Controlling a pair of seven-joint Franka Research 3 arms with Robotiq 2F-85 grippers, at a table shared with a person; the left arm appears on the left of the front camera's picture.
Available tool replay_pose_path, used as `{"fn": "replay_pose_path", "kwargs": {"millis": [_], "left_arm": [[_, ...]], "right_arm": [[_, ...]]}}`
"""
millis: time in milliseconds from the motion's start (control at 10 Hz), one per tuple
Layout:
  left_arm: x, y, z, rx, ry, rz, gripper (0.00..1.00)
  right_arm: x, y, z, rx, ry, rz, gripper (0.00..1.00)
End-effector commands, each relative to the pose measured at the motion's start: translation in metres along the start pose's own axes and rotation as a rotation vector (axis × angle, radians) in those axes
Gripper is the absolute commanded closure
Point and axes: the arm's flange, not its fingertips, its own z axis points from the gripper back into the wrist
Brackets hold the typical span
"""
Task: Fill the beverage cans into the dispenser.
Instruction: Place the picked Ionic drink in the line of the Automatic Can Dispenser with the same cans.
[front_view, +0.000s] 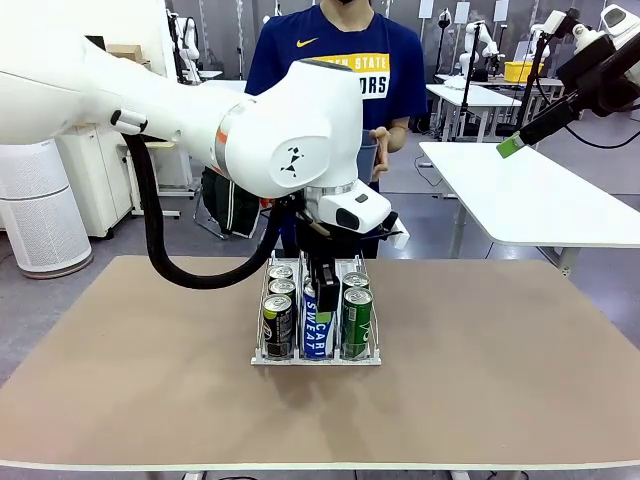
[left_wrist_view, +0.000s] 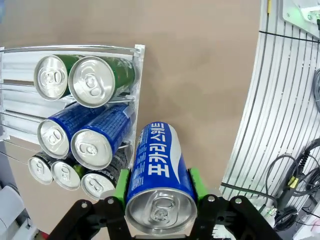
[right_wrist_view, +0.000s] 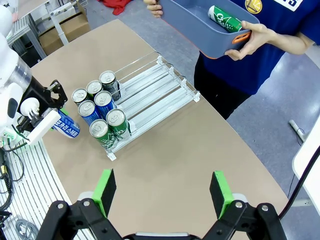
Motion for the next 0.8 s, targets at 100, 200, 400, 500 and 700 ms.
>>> {"fn": "replay_pose_path", "kwargs": {"millis": [100, 200, 400, 500, 700], "left_arm": [[-0.005, 0.016, -0.012, 0.087, -0.022, 0.055, 0.42], [-0.007, 0.024, -0.016, 0.109, -0.027, 0.064, 0.42], [-0.008, 0.041, -0.025, 0.128, -0.027, 0.085, 0.42], [-0.010, 0.049, -0.028, 0.142, -0.024, 0.089, 0.42], [-0.009, 0.064, -0.036, 0.168, -0.036, 0.080, 0.42]], "right_arm": [[-0.001, 0.000, -0.001, 0.001, 0.001, -0.001, 0.00], [-0.001, 0.000, -0.001, 0.001, 0.001, -0.001, 0.00], [-0.001, 0.000, -0.001, 0.001, 0.001, -0.001, 0.00], [-0.001, 0.000, -0.001, 0.001, 0.001, -0.001, 0.00], [-0.001, 0.000, -0.001, 0.001, 0.001, -0.001, 0.00]]}}
